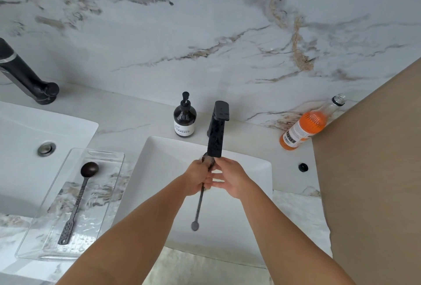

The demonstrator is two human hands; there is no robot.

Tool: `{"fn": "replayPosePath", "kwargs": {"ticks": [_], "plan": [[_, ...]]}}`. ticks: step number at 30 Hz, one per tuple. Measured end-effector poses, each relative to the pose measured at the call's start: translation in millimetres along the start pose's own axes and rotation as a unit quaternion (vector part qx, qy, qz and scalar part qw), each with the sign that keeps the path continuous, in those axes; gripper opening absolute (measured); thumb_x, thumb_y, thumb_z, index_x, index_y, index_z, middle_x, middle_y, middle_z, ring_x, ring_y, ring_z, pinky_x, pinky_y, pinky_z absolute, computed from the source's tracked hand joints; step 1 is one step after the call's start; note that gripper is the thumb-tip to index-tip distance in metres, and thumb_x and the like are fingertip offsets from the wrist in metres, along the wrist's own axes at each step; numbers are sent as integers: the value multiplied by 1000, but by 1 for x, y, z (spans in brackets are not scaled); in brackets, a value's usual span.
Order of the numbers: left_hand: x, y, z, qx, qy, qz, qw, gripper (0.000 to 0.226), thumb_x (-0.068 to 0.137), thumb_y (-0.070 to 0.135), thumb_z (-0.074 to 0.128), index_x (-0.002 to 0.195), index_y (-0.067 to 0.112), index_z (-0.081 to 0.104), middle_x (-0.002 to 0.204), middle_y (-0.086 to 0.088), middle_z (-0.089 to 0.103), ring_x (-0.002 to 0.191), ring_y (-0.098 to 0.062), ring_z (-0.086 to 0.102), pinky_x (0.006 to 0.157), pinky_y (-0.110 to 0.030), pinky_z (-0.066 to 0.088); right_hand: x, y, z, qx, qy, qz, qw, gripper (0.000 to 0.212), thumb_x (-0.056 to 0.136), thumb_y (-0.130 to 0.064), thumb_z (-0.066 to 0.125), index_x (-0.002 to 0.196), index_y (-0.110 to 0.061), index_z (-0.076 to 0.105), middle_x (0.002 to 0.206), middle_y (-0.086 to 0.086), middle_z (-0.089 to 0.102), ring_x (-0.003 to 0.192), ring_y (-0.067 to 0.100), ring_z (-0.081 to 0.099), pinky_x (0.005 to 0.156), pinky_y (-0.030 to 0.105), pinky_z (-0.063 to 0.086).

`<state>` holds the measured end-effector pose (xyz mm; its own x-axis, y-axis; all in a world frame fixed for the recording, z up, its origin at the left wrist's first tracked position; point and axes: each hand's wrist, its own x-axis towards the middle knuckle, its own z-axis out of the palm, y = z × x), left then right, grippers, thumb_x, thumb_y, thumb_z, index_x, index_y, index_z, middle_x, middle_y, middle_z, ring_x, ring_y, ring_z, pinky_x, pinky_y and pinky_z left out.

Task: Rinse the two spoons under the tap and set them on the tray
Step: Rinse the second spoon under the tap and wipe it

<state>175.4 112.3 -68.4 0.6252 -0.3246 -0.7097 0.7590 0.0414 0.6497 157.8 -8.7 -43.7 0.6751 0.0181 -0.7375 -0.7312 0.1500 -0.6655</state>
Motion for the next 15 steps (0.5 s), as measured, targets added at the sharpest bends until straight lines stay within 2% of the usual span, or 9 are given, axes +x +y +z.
{"fn": "replayPosePath", "kwargs": {"ticks": [2,5,7,9,10,12,14,15], "plan": [[1,-1,2,-26,-9,-12,1000,41,103,38,42,73,11,50,50,0,32,42,-15,28,47,-27,33,-6,5,4,10,-26,35,999,46,94,-47,56,119,-10,64,100,10,58,84,32,64,79,47,60],[-1,-1,4,-109,-21,-17,994,27,103,10,39,90,3,62,57,-8,54,48,-18,50,47,-28,50,-13,14,10,15,-52,74,996,41,95,-49,54,125,-22,56,118,10,62,98,38,70,81,55,59],[1,-2,4,-146,4,0,989,29,99,-4,37,98,3,65,69,-13,67,58,-22,63,52,-31,57,-16,15,12,33,-54,90,994,39,97,-47,50,123,-18,53,119,15,63,88,41,73,71,47,61],[5,-4,2,-149,18,27,988,30,97,-10,38,91,4,65,75,-10,69,66,-23,64,59,-33,58,-20,13,10,3,-45,110,993,39,99,-44,47,120,-12,54,107,15,66,67,32,72,52,30,53],[8,-4,0,-126,28,43,991,28,97,-10,41,86,3,64,78,-11,69,69,-23,64,63,-33,56,-21,12,8,-29,-41,112,992,37,99,-41,48,118,-9,56,99,15,66,54,25,64,44,24,42],[14,1,-8,-28,68,76,994,20,95,-6,54,80,2,65,84,-16,70,74,-26,69,72,-37,59,-20,14,0,-105,-16,82,991,29,98,-30,50,109,-6,62,78,11,60,42,14,39,39,21,23],[17,10,-21,109,78,85,987,11,88,2,67,78,0,70,85,-18,73,76,-30,74,85,-42,60,-19,17,-11,-176,20,30,984,25,97,-24,50,98,-7,69,65,5,50,40,11,25,41,22,16],[16,16,-27,173,64,78,980,9,86,6,71,79,-1,72,85,-15,76,76,-30,76,86,-41,60,-20,17,-16,-212,29,11,977,26,96,-25,50,94,-8,70,61,3,47,39,11,22,42,22,15]]}}
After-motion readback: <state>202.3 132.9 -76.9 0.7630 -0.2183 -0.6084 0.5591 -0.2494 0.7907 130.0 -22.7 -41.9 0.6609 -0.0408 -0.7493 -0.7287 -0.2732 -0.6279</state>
